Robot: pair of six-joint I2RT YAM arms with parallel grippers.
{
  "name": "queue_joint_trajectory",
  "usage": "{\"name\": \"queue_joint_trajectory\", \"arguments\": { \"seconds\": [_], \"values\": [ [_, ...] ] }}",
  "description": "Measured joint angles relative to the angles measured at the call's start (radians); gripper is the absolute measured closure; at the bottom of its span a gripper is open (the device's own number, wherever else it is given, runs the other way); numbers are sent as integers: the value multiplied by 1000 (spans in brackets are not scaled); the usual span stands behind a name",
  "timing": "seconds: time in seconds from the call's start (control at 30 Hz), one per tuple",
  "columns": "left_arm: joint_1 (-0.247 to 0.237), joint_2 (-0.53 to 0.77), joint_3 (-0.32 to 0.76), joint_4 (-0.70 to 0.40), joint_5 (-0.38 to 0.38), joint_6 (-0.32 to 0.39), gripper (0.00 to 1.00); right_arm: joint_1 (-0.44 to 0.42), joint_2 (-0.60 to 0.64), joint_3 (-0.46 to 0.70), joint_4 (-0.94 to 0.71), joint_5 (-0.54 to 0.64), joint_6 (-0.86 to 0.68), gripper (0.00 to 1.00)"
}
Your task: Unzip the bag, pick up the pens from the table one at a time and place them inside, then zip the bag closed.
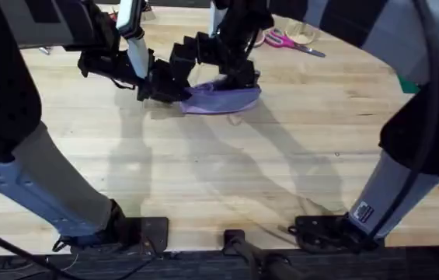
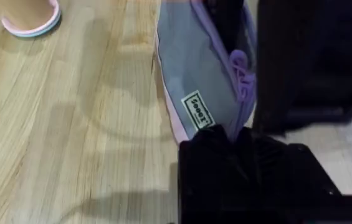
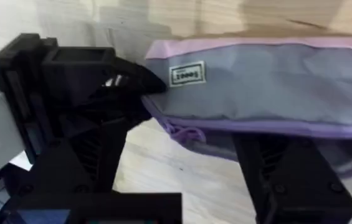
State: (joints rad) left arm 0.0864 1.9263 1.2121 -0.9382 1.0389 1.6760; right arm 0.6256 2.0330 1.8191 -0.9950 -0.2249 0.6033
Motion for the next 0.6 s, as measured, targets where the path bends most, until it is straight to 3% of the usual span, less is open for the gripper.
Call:
{"name": "queue_joint_trajectory", "arguments": {
  "seconds": [0.33, 0.5, 0.6],
  "values": [
    [0, 0, 0, 0, 0, 0, 959, 12, 14, -2, 3, 0, 8, 64],
    [0, 0, 0, 0, 0, 0, 959, 12, 14, -3, 4, 0, 12, 231],
    [0, 0, 0, 0, 0, 0, 959, 12, 14, -3, 3, 3, 17, 440]
  ]
}}
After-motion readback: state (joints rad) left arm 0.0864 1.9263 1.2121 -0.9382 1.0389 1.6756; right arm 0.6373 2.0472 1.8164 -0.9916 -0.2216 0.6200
